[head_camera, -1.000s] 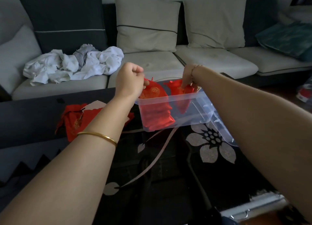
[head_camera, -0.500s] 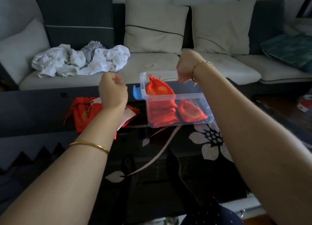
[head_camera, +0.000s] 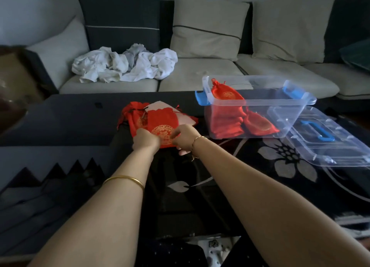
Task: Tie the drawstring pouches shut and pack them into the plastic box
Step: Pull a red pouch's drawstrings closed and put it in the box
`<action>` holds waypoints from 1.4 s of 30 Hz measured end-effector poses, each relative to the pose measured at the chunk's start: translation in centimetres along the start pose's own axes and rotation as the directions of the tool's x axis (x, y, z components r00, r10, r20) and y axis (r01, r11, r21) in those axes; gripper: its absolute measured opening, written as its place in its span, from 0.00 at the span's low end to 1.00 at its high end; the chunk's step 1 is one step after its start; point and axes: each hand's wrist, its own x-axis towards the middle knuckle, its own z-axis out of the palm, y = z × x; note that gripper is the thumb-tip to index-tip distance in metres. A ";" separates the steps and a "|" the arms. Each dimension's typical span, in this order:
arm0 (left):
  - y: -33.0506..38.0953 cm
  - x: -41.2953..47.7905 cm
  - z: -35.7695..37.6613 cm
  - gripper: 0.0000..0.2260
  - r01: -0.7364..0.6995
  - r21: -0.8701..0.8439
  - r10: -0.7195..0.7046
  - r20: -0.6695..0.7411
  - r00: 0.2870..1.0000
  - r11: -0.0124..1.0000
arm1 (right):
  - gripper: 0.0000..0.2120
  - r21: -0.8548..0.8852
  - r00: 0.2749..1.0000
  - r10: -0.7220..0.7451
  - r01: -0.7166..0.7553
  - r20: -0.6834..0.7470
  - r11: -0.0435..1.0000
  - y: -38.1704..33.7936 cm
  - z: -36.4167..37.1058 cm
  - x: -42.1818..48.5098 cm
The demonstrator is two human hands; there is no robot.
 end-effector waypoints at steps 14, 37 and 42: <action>1.1 -1.2 -0.3 0.11 0.066 -0.309 0.000 0.210 0.978 0.949 | 0.15 -0.168 1.000 -0.010 0.005 -0.027 0.986 3.1 -0.4 -0.4; 4.7 -6.2 1.3 0.08 -0.135 -0.341 0.259 0.348 0.901 0.930 | 0.07 0.442 0.959 0.034 0.097 -0.280 0.891 6.5 -10.1 -7.2; 4.8 -6.4 1.1 0.11 -0.110 -0.355 0.264 0.420 0.868 0.928 | 0.03 0.334 0.939 -0.023 0.144 -0.342 0.932 6.9 -10.4 -7.1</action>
